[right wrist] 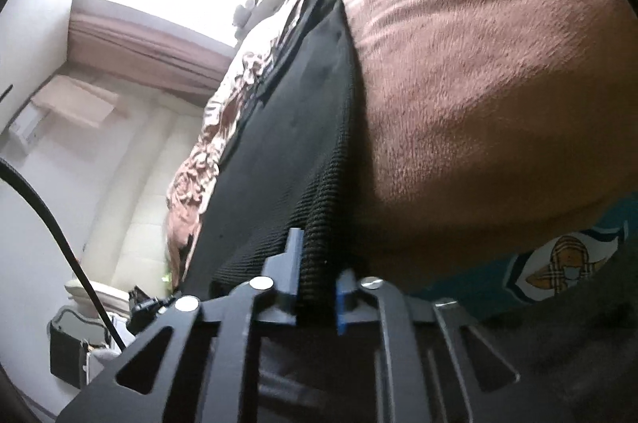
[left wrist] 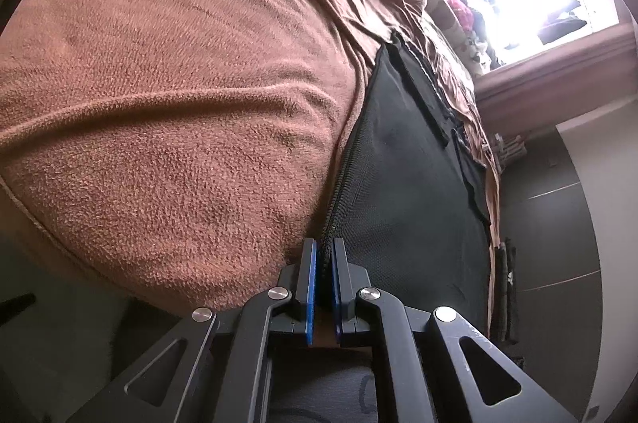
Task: Fold small clothes
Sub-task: 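Close the right gripper on the same edge beside the left gripper, then lift the held shirt edge with both grippers and fold it over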
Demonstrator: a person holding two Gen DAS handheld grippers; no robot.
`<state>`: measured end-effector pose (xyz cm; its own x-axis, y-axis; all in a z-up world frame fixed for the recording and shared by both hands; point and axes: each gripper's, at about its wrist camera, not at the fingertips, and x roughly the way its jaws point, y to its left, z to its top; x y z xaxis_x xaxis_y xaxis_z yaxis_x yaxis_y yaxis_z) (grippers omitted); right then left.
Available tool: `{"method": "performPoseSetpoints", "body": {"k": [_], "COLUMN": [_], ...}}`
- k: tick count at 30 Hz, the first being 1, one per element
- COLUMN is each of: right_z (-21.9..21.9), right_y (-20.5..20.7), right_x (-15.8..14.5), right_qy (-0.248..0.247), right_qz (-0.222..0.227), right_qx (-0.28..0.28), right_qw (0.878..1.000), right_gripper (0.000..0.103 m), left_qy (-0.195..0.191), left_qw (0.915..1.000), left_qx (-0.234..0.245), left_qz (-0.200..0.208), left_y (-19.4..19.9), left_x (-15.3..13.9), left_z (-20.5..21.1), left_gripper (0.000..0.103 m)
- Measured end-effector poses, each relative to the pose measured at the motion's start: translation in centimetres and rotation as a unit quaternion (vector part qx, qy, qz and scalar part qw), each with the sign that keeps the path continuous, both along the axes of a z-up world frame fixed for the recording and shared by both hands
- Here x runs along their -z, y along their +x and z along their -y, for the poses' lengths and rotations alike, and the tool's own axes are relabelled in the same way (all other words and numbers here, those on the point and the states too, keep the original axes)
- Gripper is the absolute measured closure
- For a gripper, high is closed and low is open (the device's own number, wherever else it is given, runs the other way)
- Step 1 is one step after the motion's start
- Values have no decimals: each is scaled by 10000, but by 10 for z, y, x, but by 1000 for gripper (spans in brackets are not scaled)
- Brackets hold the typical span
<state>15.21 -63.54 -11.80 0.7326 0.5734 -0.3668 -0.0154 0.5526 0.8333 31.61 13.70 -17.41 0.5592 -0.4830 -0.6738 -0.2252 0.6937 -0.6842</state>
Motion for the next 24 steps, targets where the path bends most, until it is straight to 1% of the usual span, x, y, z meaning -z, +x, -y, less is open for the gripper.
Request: {"method": "performPoseSetpoints", "body": {"k": [3,8,15,19,24], "right_z": [5,6,-8,-6,-6], "right_y": [-10,-27,-41,-54,-72], "right_x": [-10,-35,-68,-84,-96], "right_qy": [29,61,12,-24,-12], "right_qz": [131,329,570,723,811], "right_qx": [130,271,233,213,203], "right_qw": [9998,9991,9981,9972,9965], "right_gripper": [100,100,101,101,100], "left_qy": [-65,-221,-396,-556,-661], "left_qw": [9999,9991,9969,9947,9922], "left_qx": [7,18,-30,-85,-126], "left_qz": [110,373,683,856,1046], "left_y": [-3,-8,-24,-39,-63], "left_x": [-4,-18,-41,-54,-70], "left_z": [-1,-3,-8,-17,-23], "left_gripper": [96,97,98,98,98]}}
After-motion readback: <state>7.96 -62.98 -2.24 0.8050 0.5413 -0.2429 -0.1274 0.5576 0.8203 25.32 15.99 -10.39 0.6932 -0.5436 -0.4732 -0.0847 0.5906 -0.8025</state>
